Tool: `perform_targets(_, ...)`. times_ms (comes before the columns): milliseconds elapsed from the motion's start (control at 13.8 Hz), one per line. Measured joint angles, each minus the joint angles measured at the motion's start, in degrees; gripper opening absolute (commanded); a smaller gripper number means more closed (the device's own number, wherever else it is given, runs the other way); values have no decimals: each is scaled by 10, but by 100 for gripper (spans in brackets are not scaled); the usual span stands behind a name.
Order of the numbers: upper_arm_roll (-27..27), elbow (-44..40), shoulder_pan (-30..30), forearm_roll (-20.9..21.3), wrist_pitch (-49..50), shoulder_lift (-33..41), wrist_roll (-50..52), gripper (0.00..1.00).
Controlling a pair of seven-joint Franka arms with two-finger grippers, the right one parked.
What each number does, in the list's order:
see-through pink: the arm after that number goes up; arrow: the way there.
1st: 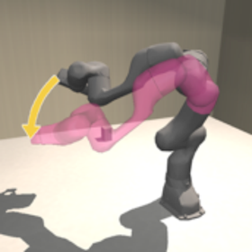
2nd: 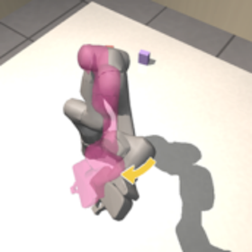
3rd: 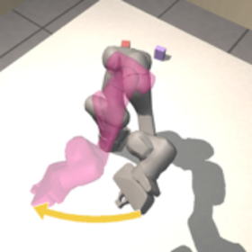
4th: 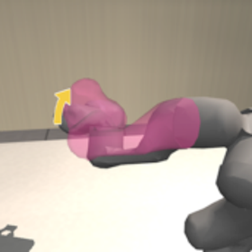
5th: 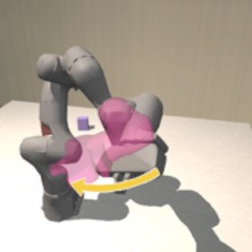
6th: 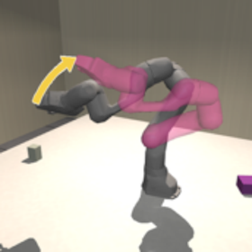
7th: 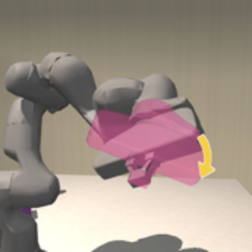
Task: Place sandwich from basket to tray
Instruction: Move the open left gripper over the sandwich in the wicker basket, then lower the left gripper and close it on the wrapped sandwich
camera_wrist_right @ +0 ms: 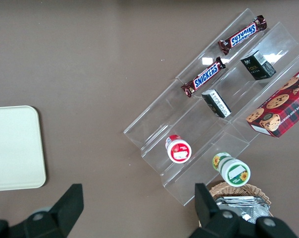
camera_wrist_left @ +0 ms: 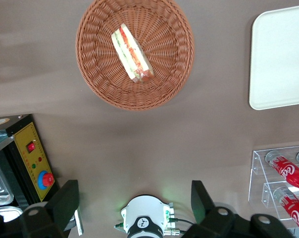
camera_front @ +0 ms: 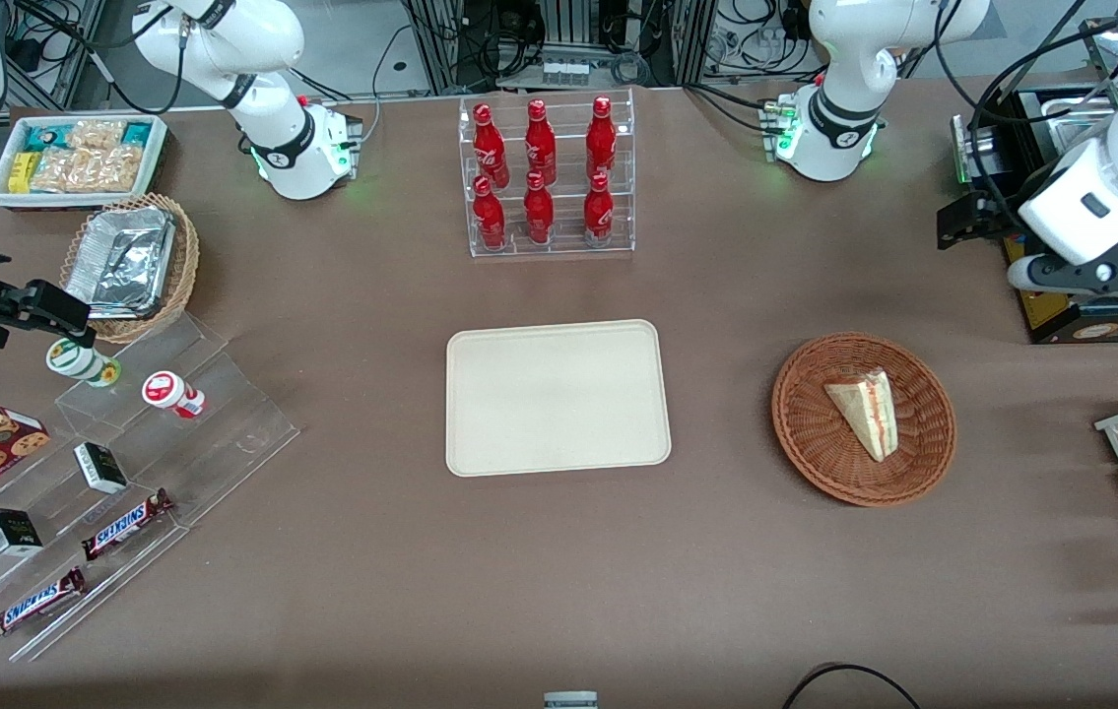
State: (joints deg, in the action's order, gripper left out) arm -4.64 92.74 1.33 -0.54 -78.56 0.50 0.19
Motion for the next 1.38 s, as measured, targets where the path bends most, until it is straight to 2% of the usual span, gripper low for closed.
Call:
perform_targets(942, 2, 303, -2, 4, -425, -18, 0, 100)
perform_targets(1159, 5, 330, -9, 4, -476, -31, 5, 100)
perform_targets(1377, 6, 331, -18, 4, -506, -46, 62, 100)
